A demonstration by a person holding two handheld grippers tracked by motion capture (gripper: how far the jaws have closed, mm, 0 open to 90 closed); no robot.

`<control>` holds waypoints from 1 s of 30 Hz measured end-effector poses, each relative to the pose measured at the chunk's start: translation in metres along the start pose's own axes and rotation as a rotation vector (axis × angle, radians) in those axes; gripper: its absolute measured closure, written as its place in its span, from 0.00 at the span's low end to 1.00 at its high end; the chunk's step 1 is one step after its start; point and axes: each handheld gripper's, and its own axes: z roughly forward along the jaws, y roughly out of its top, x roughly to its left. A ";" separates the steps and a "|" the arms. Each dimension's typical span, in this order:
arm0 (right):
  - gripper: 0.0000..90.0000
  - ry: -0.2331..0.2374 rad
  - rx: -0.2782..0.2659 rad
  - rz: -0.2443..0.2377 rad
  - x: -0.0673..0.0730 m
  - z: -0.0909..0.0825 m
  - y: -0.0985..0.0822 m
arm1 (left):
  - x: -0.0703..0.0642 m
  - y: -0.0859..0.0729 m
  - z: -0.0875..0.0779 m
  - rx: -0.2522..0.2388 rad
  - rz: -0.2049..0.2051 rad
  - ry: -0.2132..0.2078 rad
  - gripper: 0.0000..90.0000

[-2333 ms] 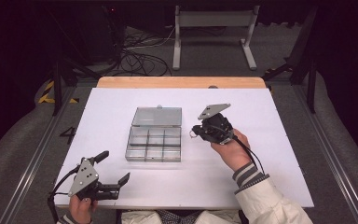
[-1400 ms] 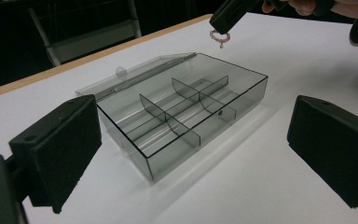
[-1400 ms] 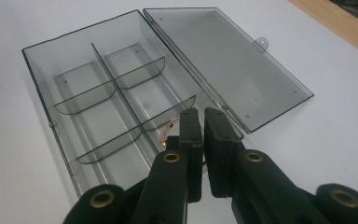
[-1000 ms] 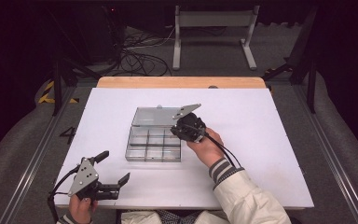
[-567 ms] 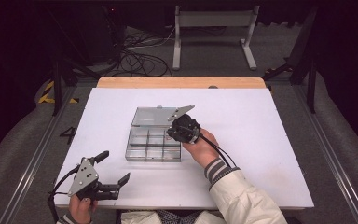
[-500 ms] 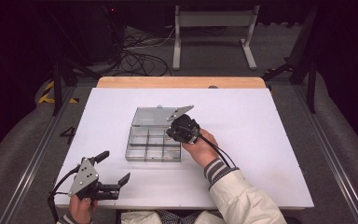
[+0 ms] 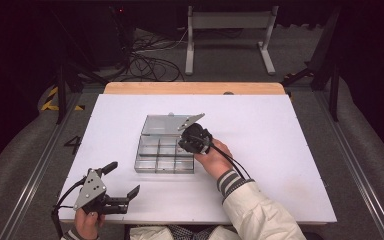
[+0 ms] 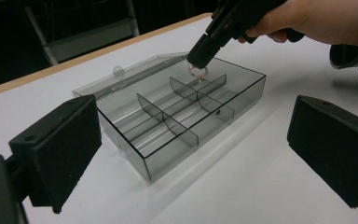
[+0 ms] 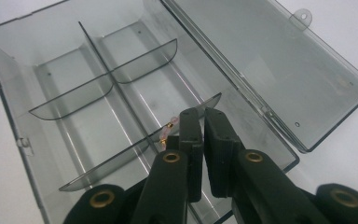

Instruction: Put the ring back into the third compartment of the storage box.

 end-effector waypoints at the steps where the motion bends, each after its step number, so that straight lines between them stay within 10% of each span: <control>1: 0.96 -0.005 0.005 0.001 -0.001 0.001 0.000 | 0.000 0.000 0.000 0.003 -0.003 -0.003 0.04; 30: 0.83 -0.076 0.034 0.015 -0.004 0.010 -0.003 | 0.000 0.000 0.000 0.004 -0.005 -0.006 0.04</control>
